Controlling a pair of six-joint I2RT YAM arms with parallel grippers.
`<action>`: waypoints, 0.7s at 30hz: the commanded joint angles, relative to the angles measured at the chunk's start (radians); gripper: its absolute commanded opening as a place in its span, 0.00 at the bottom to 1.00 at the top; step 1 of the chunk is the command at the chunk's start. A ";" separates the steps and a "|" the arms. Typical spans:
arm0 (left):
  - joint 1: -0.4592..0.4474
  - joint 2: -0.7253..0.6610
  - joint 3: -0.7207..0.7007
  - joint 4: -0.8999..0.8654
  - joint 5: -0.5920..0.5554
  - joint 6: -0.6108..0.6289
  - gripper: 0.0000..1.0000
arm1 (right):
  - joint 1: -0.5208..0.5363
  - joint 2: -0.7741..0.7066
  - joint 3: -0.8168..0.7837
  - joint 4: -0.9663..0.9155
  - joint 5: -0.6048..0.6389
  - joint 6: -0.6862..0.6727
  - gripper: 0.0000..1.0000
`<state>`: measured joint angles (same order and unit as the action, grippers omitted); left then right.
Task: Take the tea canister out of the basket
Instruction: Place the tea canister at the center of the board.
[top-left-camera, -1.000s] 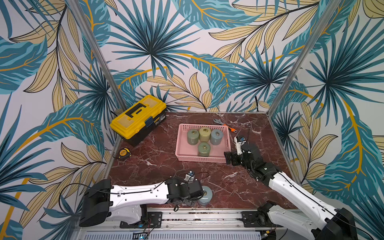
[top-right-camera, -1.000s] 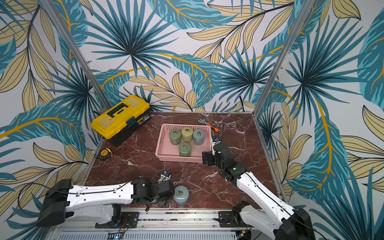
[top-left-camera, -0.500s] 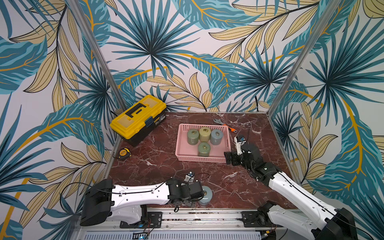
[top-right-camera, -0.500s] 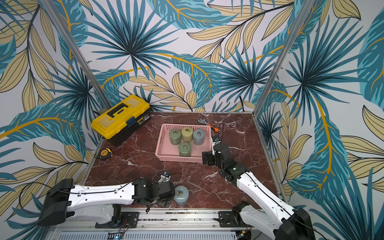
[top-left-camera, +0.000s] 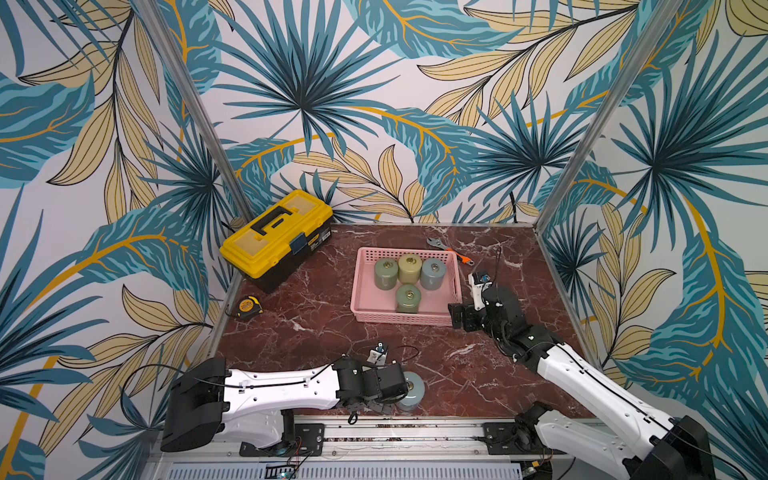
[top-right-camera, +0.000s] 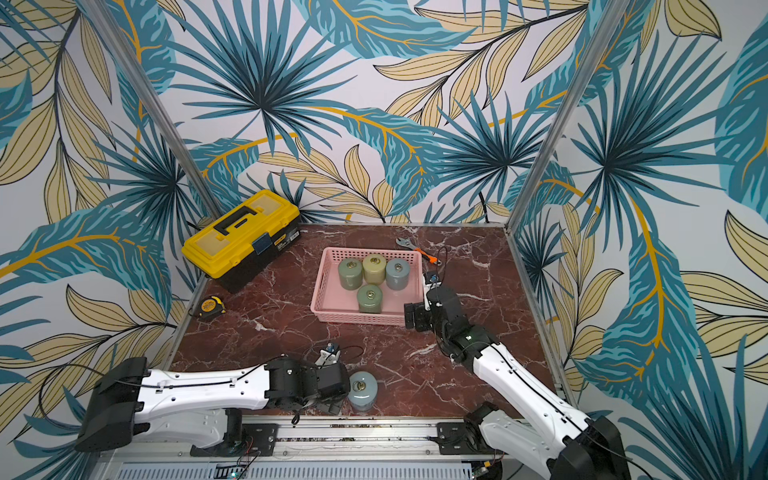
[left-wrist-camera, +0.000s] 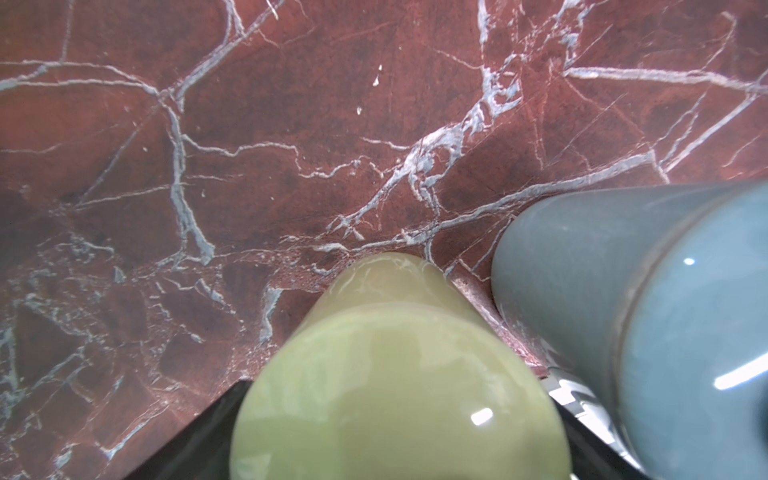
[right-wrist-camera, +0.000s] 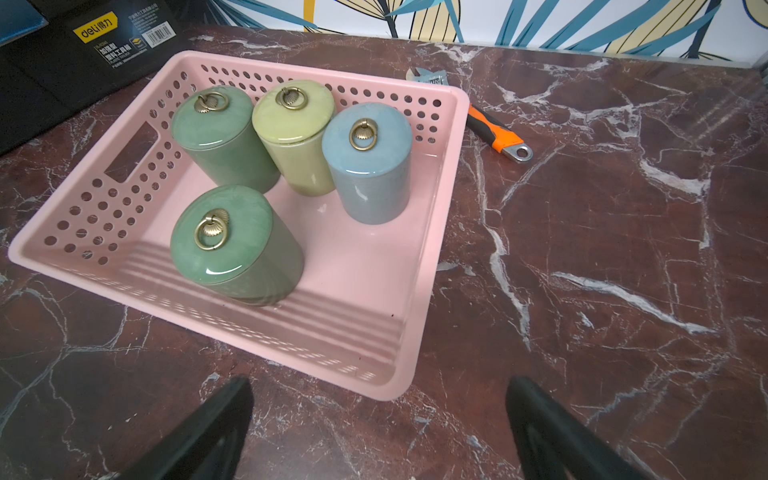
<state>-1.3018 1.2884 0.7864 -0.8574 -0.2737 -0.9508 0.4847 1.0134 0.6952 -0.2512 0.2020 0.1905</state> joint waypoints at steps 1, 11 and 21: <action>-0.003 -0.039 0.036 -0.028 -0.027 -0.005 1.00 | -0.001 -0.018 -0.023 0.015 0.013 0.012 0.99; -0.004 -0.079 0.121 -0.102 -0.079 0.020 1.00 | -0.001 -0.016 -0.023 0.015 0.012 0.012 0.99; 0.019 -0.140 0.180 -0.157 -0.241 0.065 1.00 | -0.001 -0.039 -0.046 0.079 -0.045 0.016 0.99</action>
<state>-1.2964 1.1873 0.9169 -0.9749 -0.4240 -0.9146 0.4847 0.9989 0.6743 -0.2234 0.1791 0.1913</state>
